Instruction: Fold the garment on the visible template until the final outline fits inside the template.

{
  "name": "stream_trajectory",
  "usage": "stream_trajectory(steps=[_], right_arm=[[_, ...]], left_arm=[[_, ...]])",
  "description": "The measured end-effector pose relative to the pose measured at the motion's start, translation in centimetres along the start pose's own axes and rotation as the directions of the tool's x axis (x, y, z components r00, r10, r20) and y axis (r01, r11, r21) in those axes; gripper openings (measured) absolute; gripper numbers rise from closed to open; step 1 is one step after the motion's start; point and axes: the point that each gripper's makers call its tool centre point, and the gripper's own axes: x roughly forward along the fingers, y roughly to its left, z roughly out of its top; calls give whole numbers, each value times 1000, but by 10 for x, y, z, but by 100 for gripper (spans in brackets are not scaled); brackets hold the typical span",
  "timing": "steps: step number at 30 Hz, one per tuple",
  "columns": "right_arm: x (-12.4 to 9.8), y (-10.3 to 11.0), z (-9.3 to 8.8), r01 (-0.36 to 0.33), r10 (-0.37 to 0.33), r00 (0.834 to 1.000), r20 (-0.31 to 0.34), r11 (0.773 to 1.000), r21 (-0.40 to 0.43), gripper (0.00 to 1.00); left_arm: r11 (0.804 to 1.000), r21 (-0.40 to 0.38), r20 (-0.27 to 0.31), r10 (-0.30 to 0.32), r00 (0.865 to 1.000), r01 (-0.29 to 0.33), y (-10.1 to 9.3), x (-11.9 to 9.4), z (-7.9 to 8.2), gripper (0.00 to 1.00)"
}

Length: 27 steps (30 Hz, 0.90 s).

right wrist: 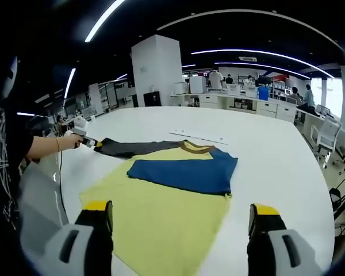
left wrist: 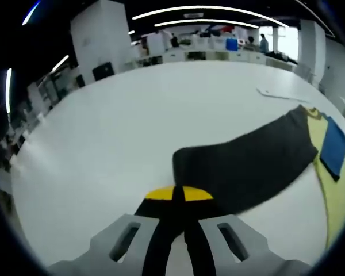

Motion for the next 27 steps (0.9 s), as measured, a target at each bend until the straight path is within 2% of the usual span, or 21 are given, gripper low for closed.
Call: stream_trajectory(steps=[6, 13, 19, 27], right_arm=[[-1, -1, -1, 4, -4, 1000, -4, 1000, 3, 99], [-2, 1, -7, 6, -6, 1000, -18, 1000, -11, 99], [-4, 5, -7, -3, 3, 1000, -11, 1000, -8, 99], [-7, 15, -4, -25, 25, 1000, -3, 999, -45, 100]], left_arm=[[999, -48, 10, -11, 1000, 12, -1, 2, 3, 0], [999, -29, 26, -15, 1000, 16, -4, -4, 12, 0], [998, -35, 70, -56, 996, 59, -15, -11, 27, 0], [992, -29, 99, -119, 988, 123, -43, -22, 46, 0]])
